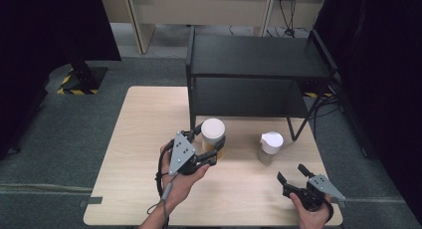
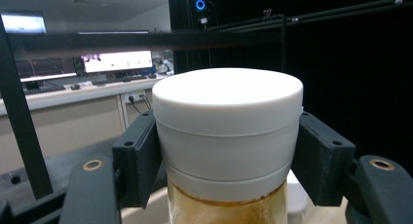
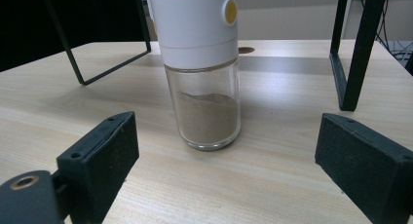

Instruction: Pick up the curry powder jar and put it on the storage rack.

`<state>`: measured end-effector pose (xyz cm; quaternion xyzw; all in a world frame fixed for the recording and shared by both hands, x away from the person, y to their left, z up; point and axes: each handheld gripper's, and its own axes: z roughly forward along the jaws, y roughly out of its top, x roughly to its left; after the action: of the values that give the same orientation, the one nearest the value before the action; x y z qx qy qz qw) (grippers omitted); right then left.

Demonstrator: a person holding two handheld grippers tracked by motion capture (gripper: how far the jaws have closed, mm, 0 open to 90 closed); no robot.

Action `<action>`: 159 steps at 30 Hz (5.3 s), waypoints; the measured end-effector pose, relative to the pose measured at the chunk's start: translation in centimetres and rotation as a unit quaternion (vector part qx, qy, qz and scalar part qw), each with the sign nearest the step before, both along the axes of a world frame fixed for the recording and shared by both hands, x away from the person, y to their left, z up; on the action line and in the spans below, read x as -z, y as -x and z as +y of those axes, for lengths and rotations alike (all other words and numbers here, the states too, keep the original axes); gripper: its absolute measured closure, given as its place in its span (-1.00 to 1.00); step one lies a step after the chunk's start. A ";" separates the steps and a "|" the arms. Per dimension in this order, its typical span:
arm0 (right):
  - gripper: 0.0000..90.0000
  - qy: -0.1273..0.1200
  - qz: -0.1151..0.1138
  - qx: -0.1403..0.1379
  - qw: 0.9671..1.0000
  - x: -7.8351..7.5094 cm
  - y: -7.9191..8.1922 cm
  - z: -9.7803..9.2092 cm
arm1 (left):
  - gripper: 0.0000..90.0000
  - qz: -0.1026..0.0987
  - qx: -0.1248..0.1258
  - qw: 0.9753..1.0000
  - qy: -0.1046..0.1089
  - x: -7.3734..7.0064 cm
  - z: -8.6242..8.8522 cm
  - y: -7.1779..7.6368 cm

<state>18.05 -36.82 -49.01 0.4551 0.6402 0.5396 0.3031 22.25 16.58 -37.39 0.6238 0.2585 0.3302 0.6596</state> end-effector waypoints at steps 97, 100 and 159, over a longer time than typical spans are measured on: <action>-0.80 -0.003 0.003 0.001 1.000 0.0 0.0 0.0 | -0.26 -0.032 -0.066 0.997 0.033 -13.6 -2.3 -6.3; -0.80 -0.006 0.003 0.001 1.000 0.0 0.0 -0.1 | -0.26 -0.031 -0.069 0.997 0.033 -14.2 -2.5 -6.6; -0.80 -0.009 0.006 -0.005 1.000 0.0 -0.2 -0.3 | -0.26 0.002 -0.143 0.990 0.012 -16.6 -5.0 -13.3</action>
<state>18.24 -37.14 -48.97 0.4577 0.6398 0.5439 0.2921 35.56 11.55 -20.78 0.5730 0.3501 0.4170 0.6126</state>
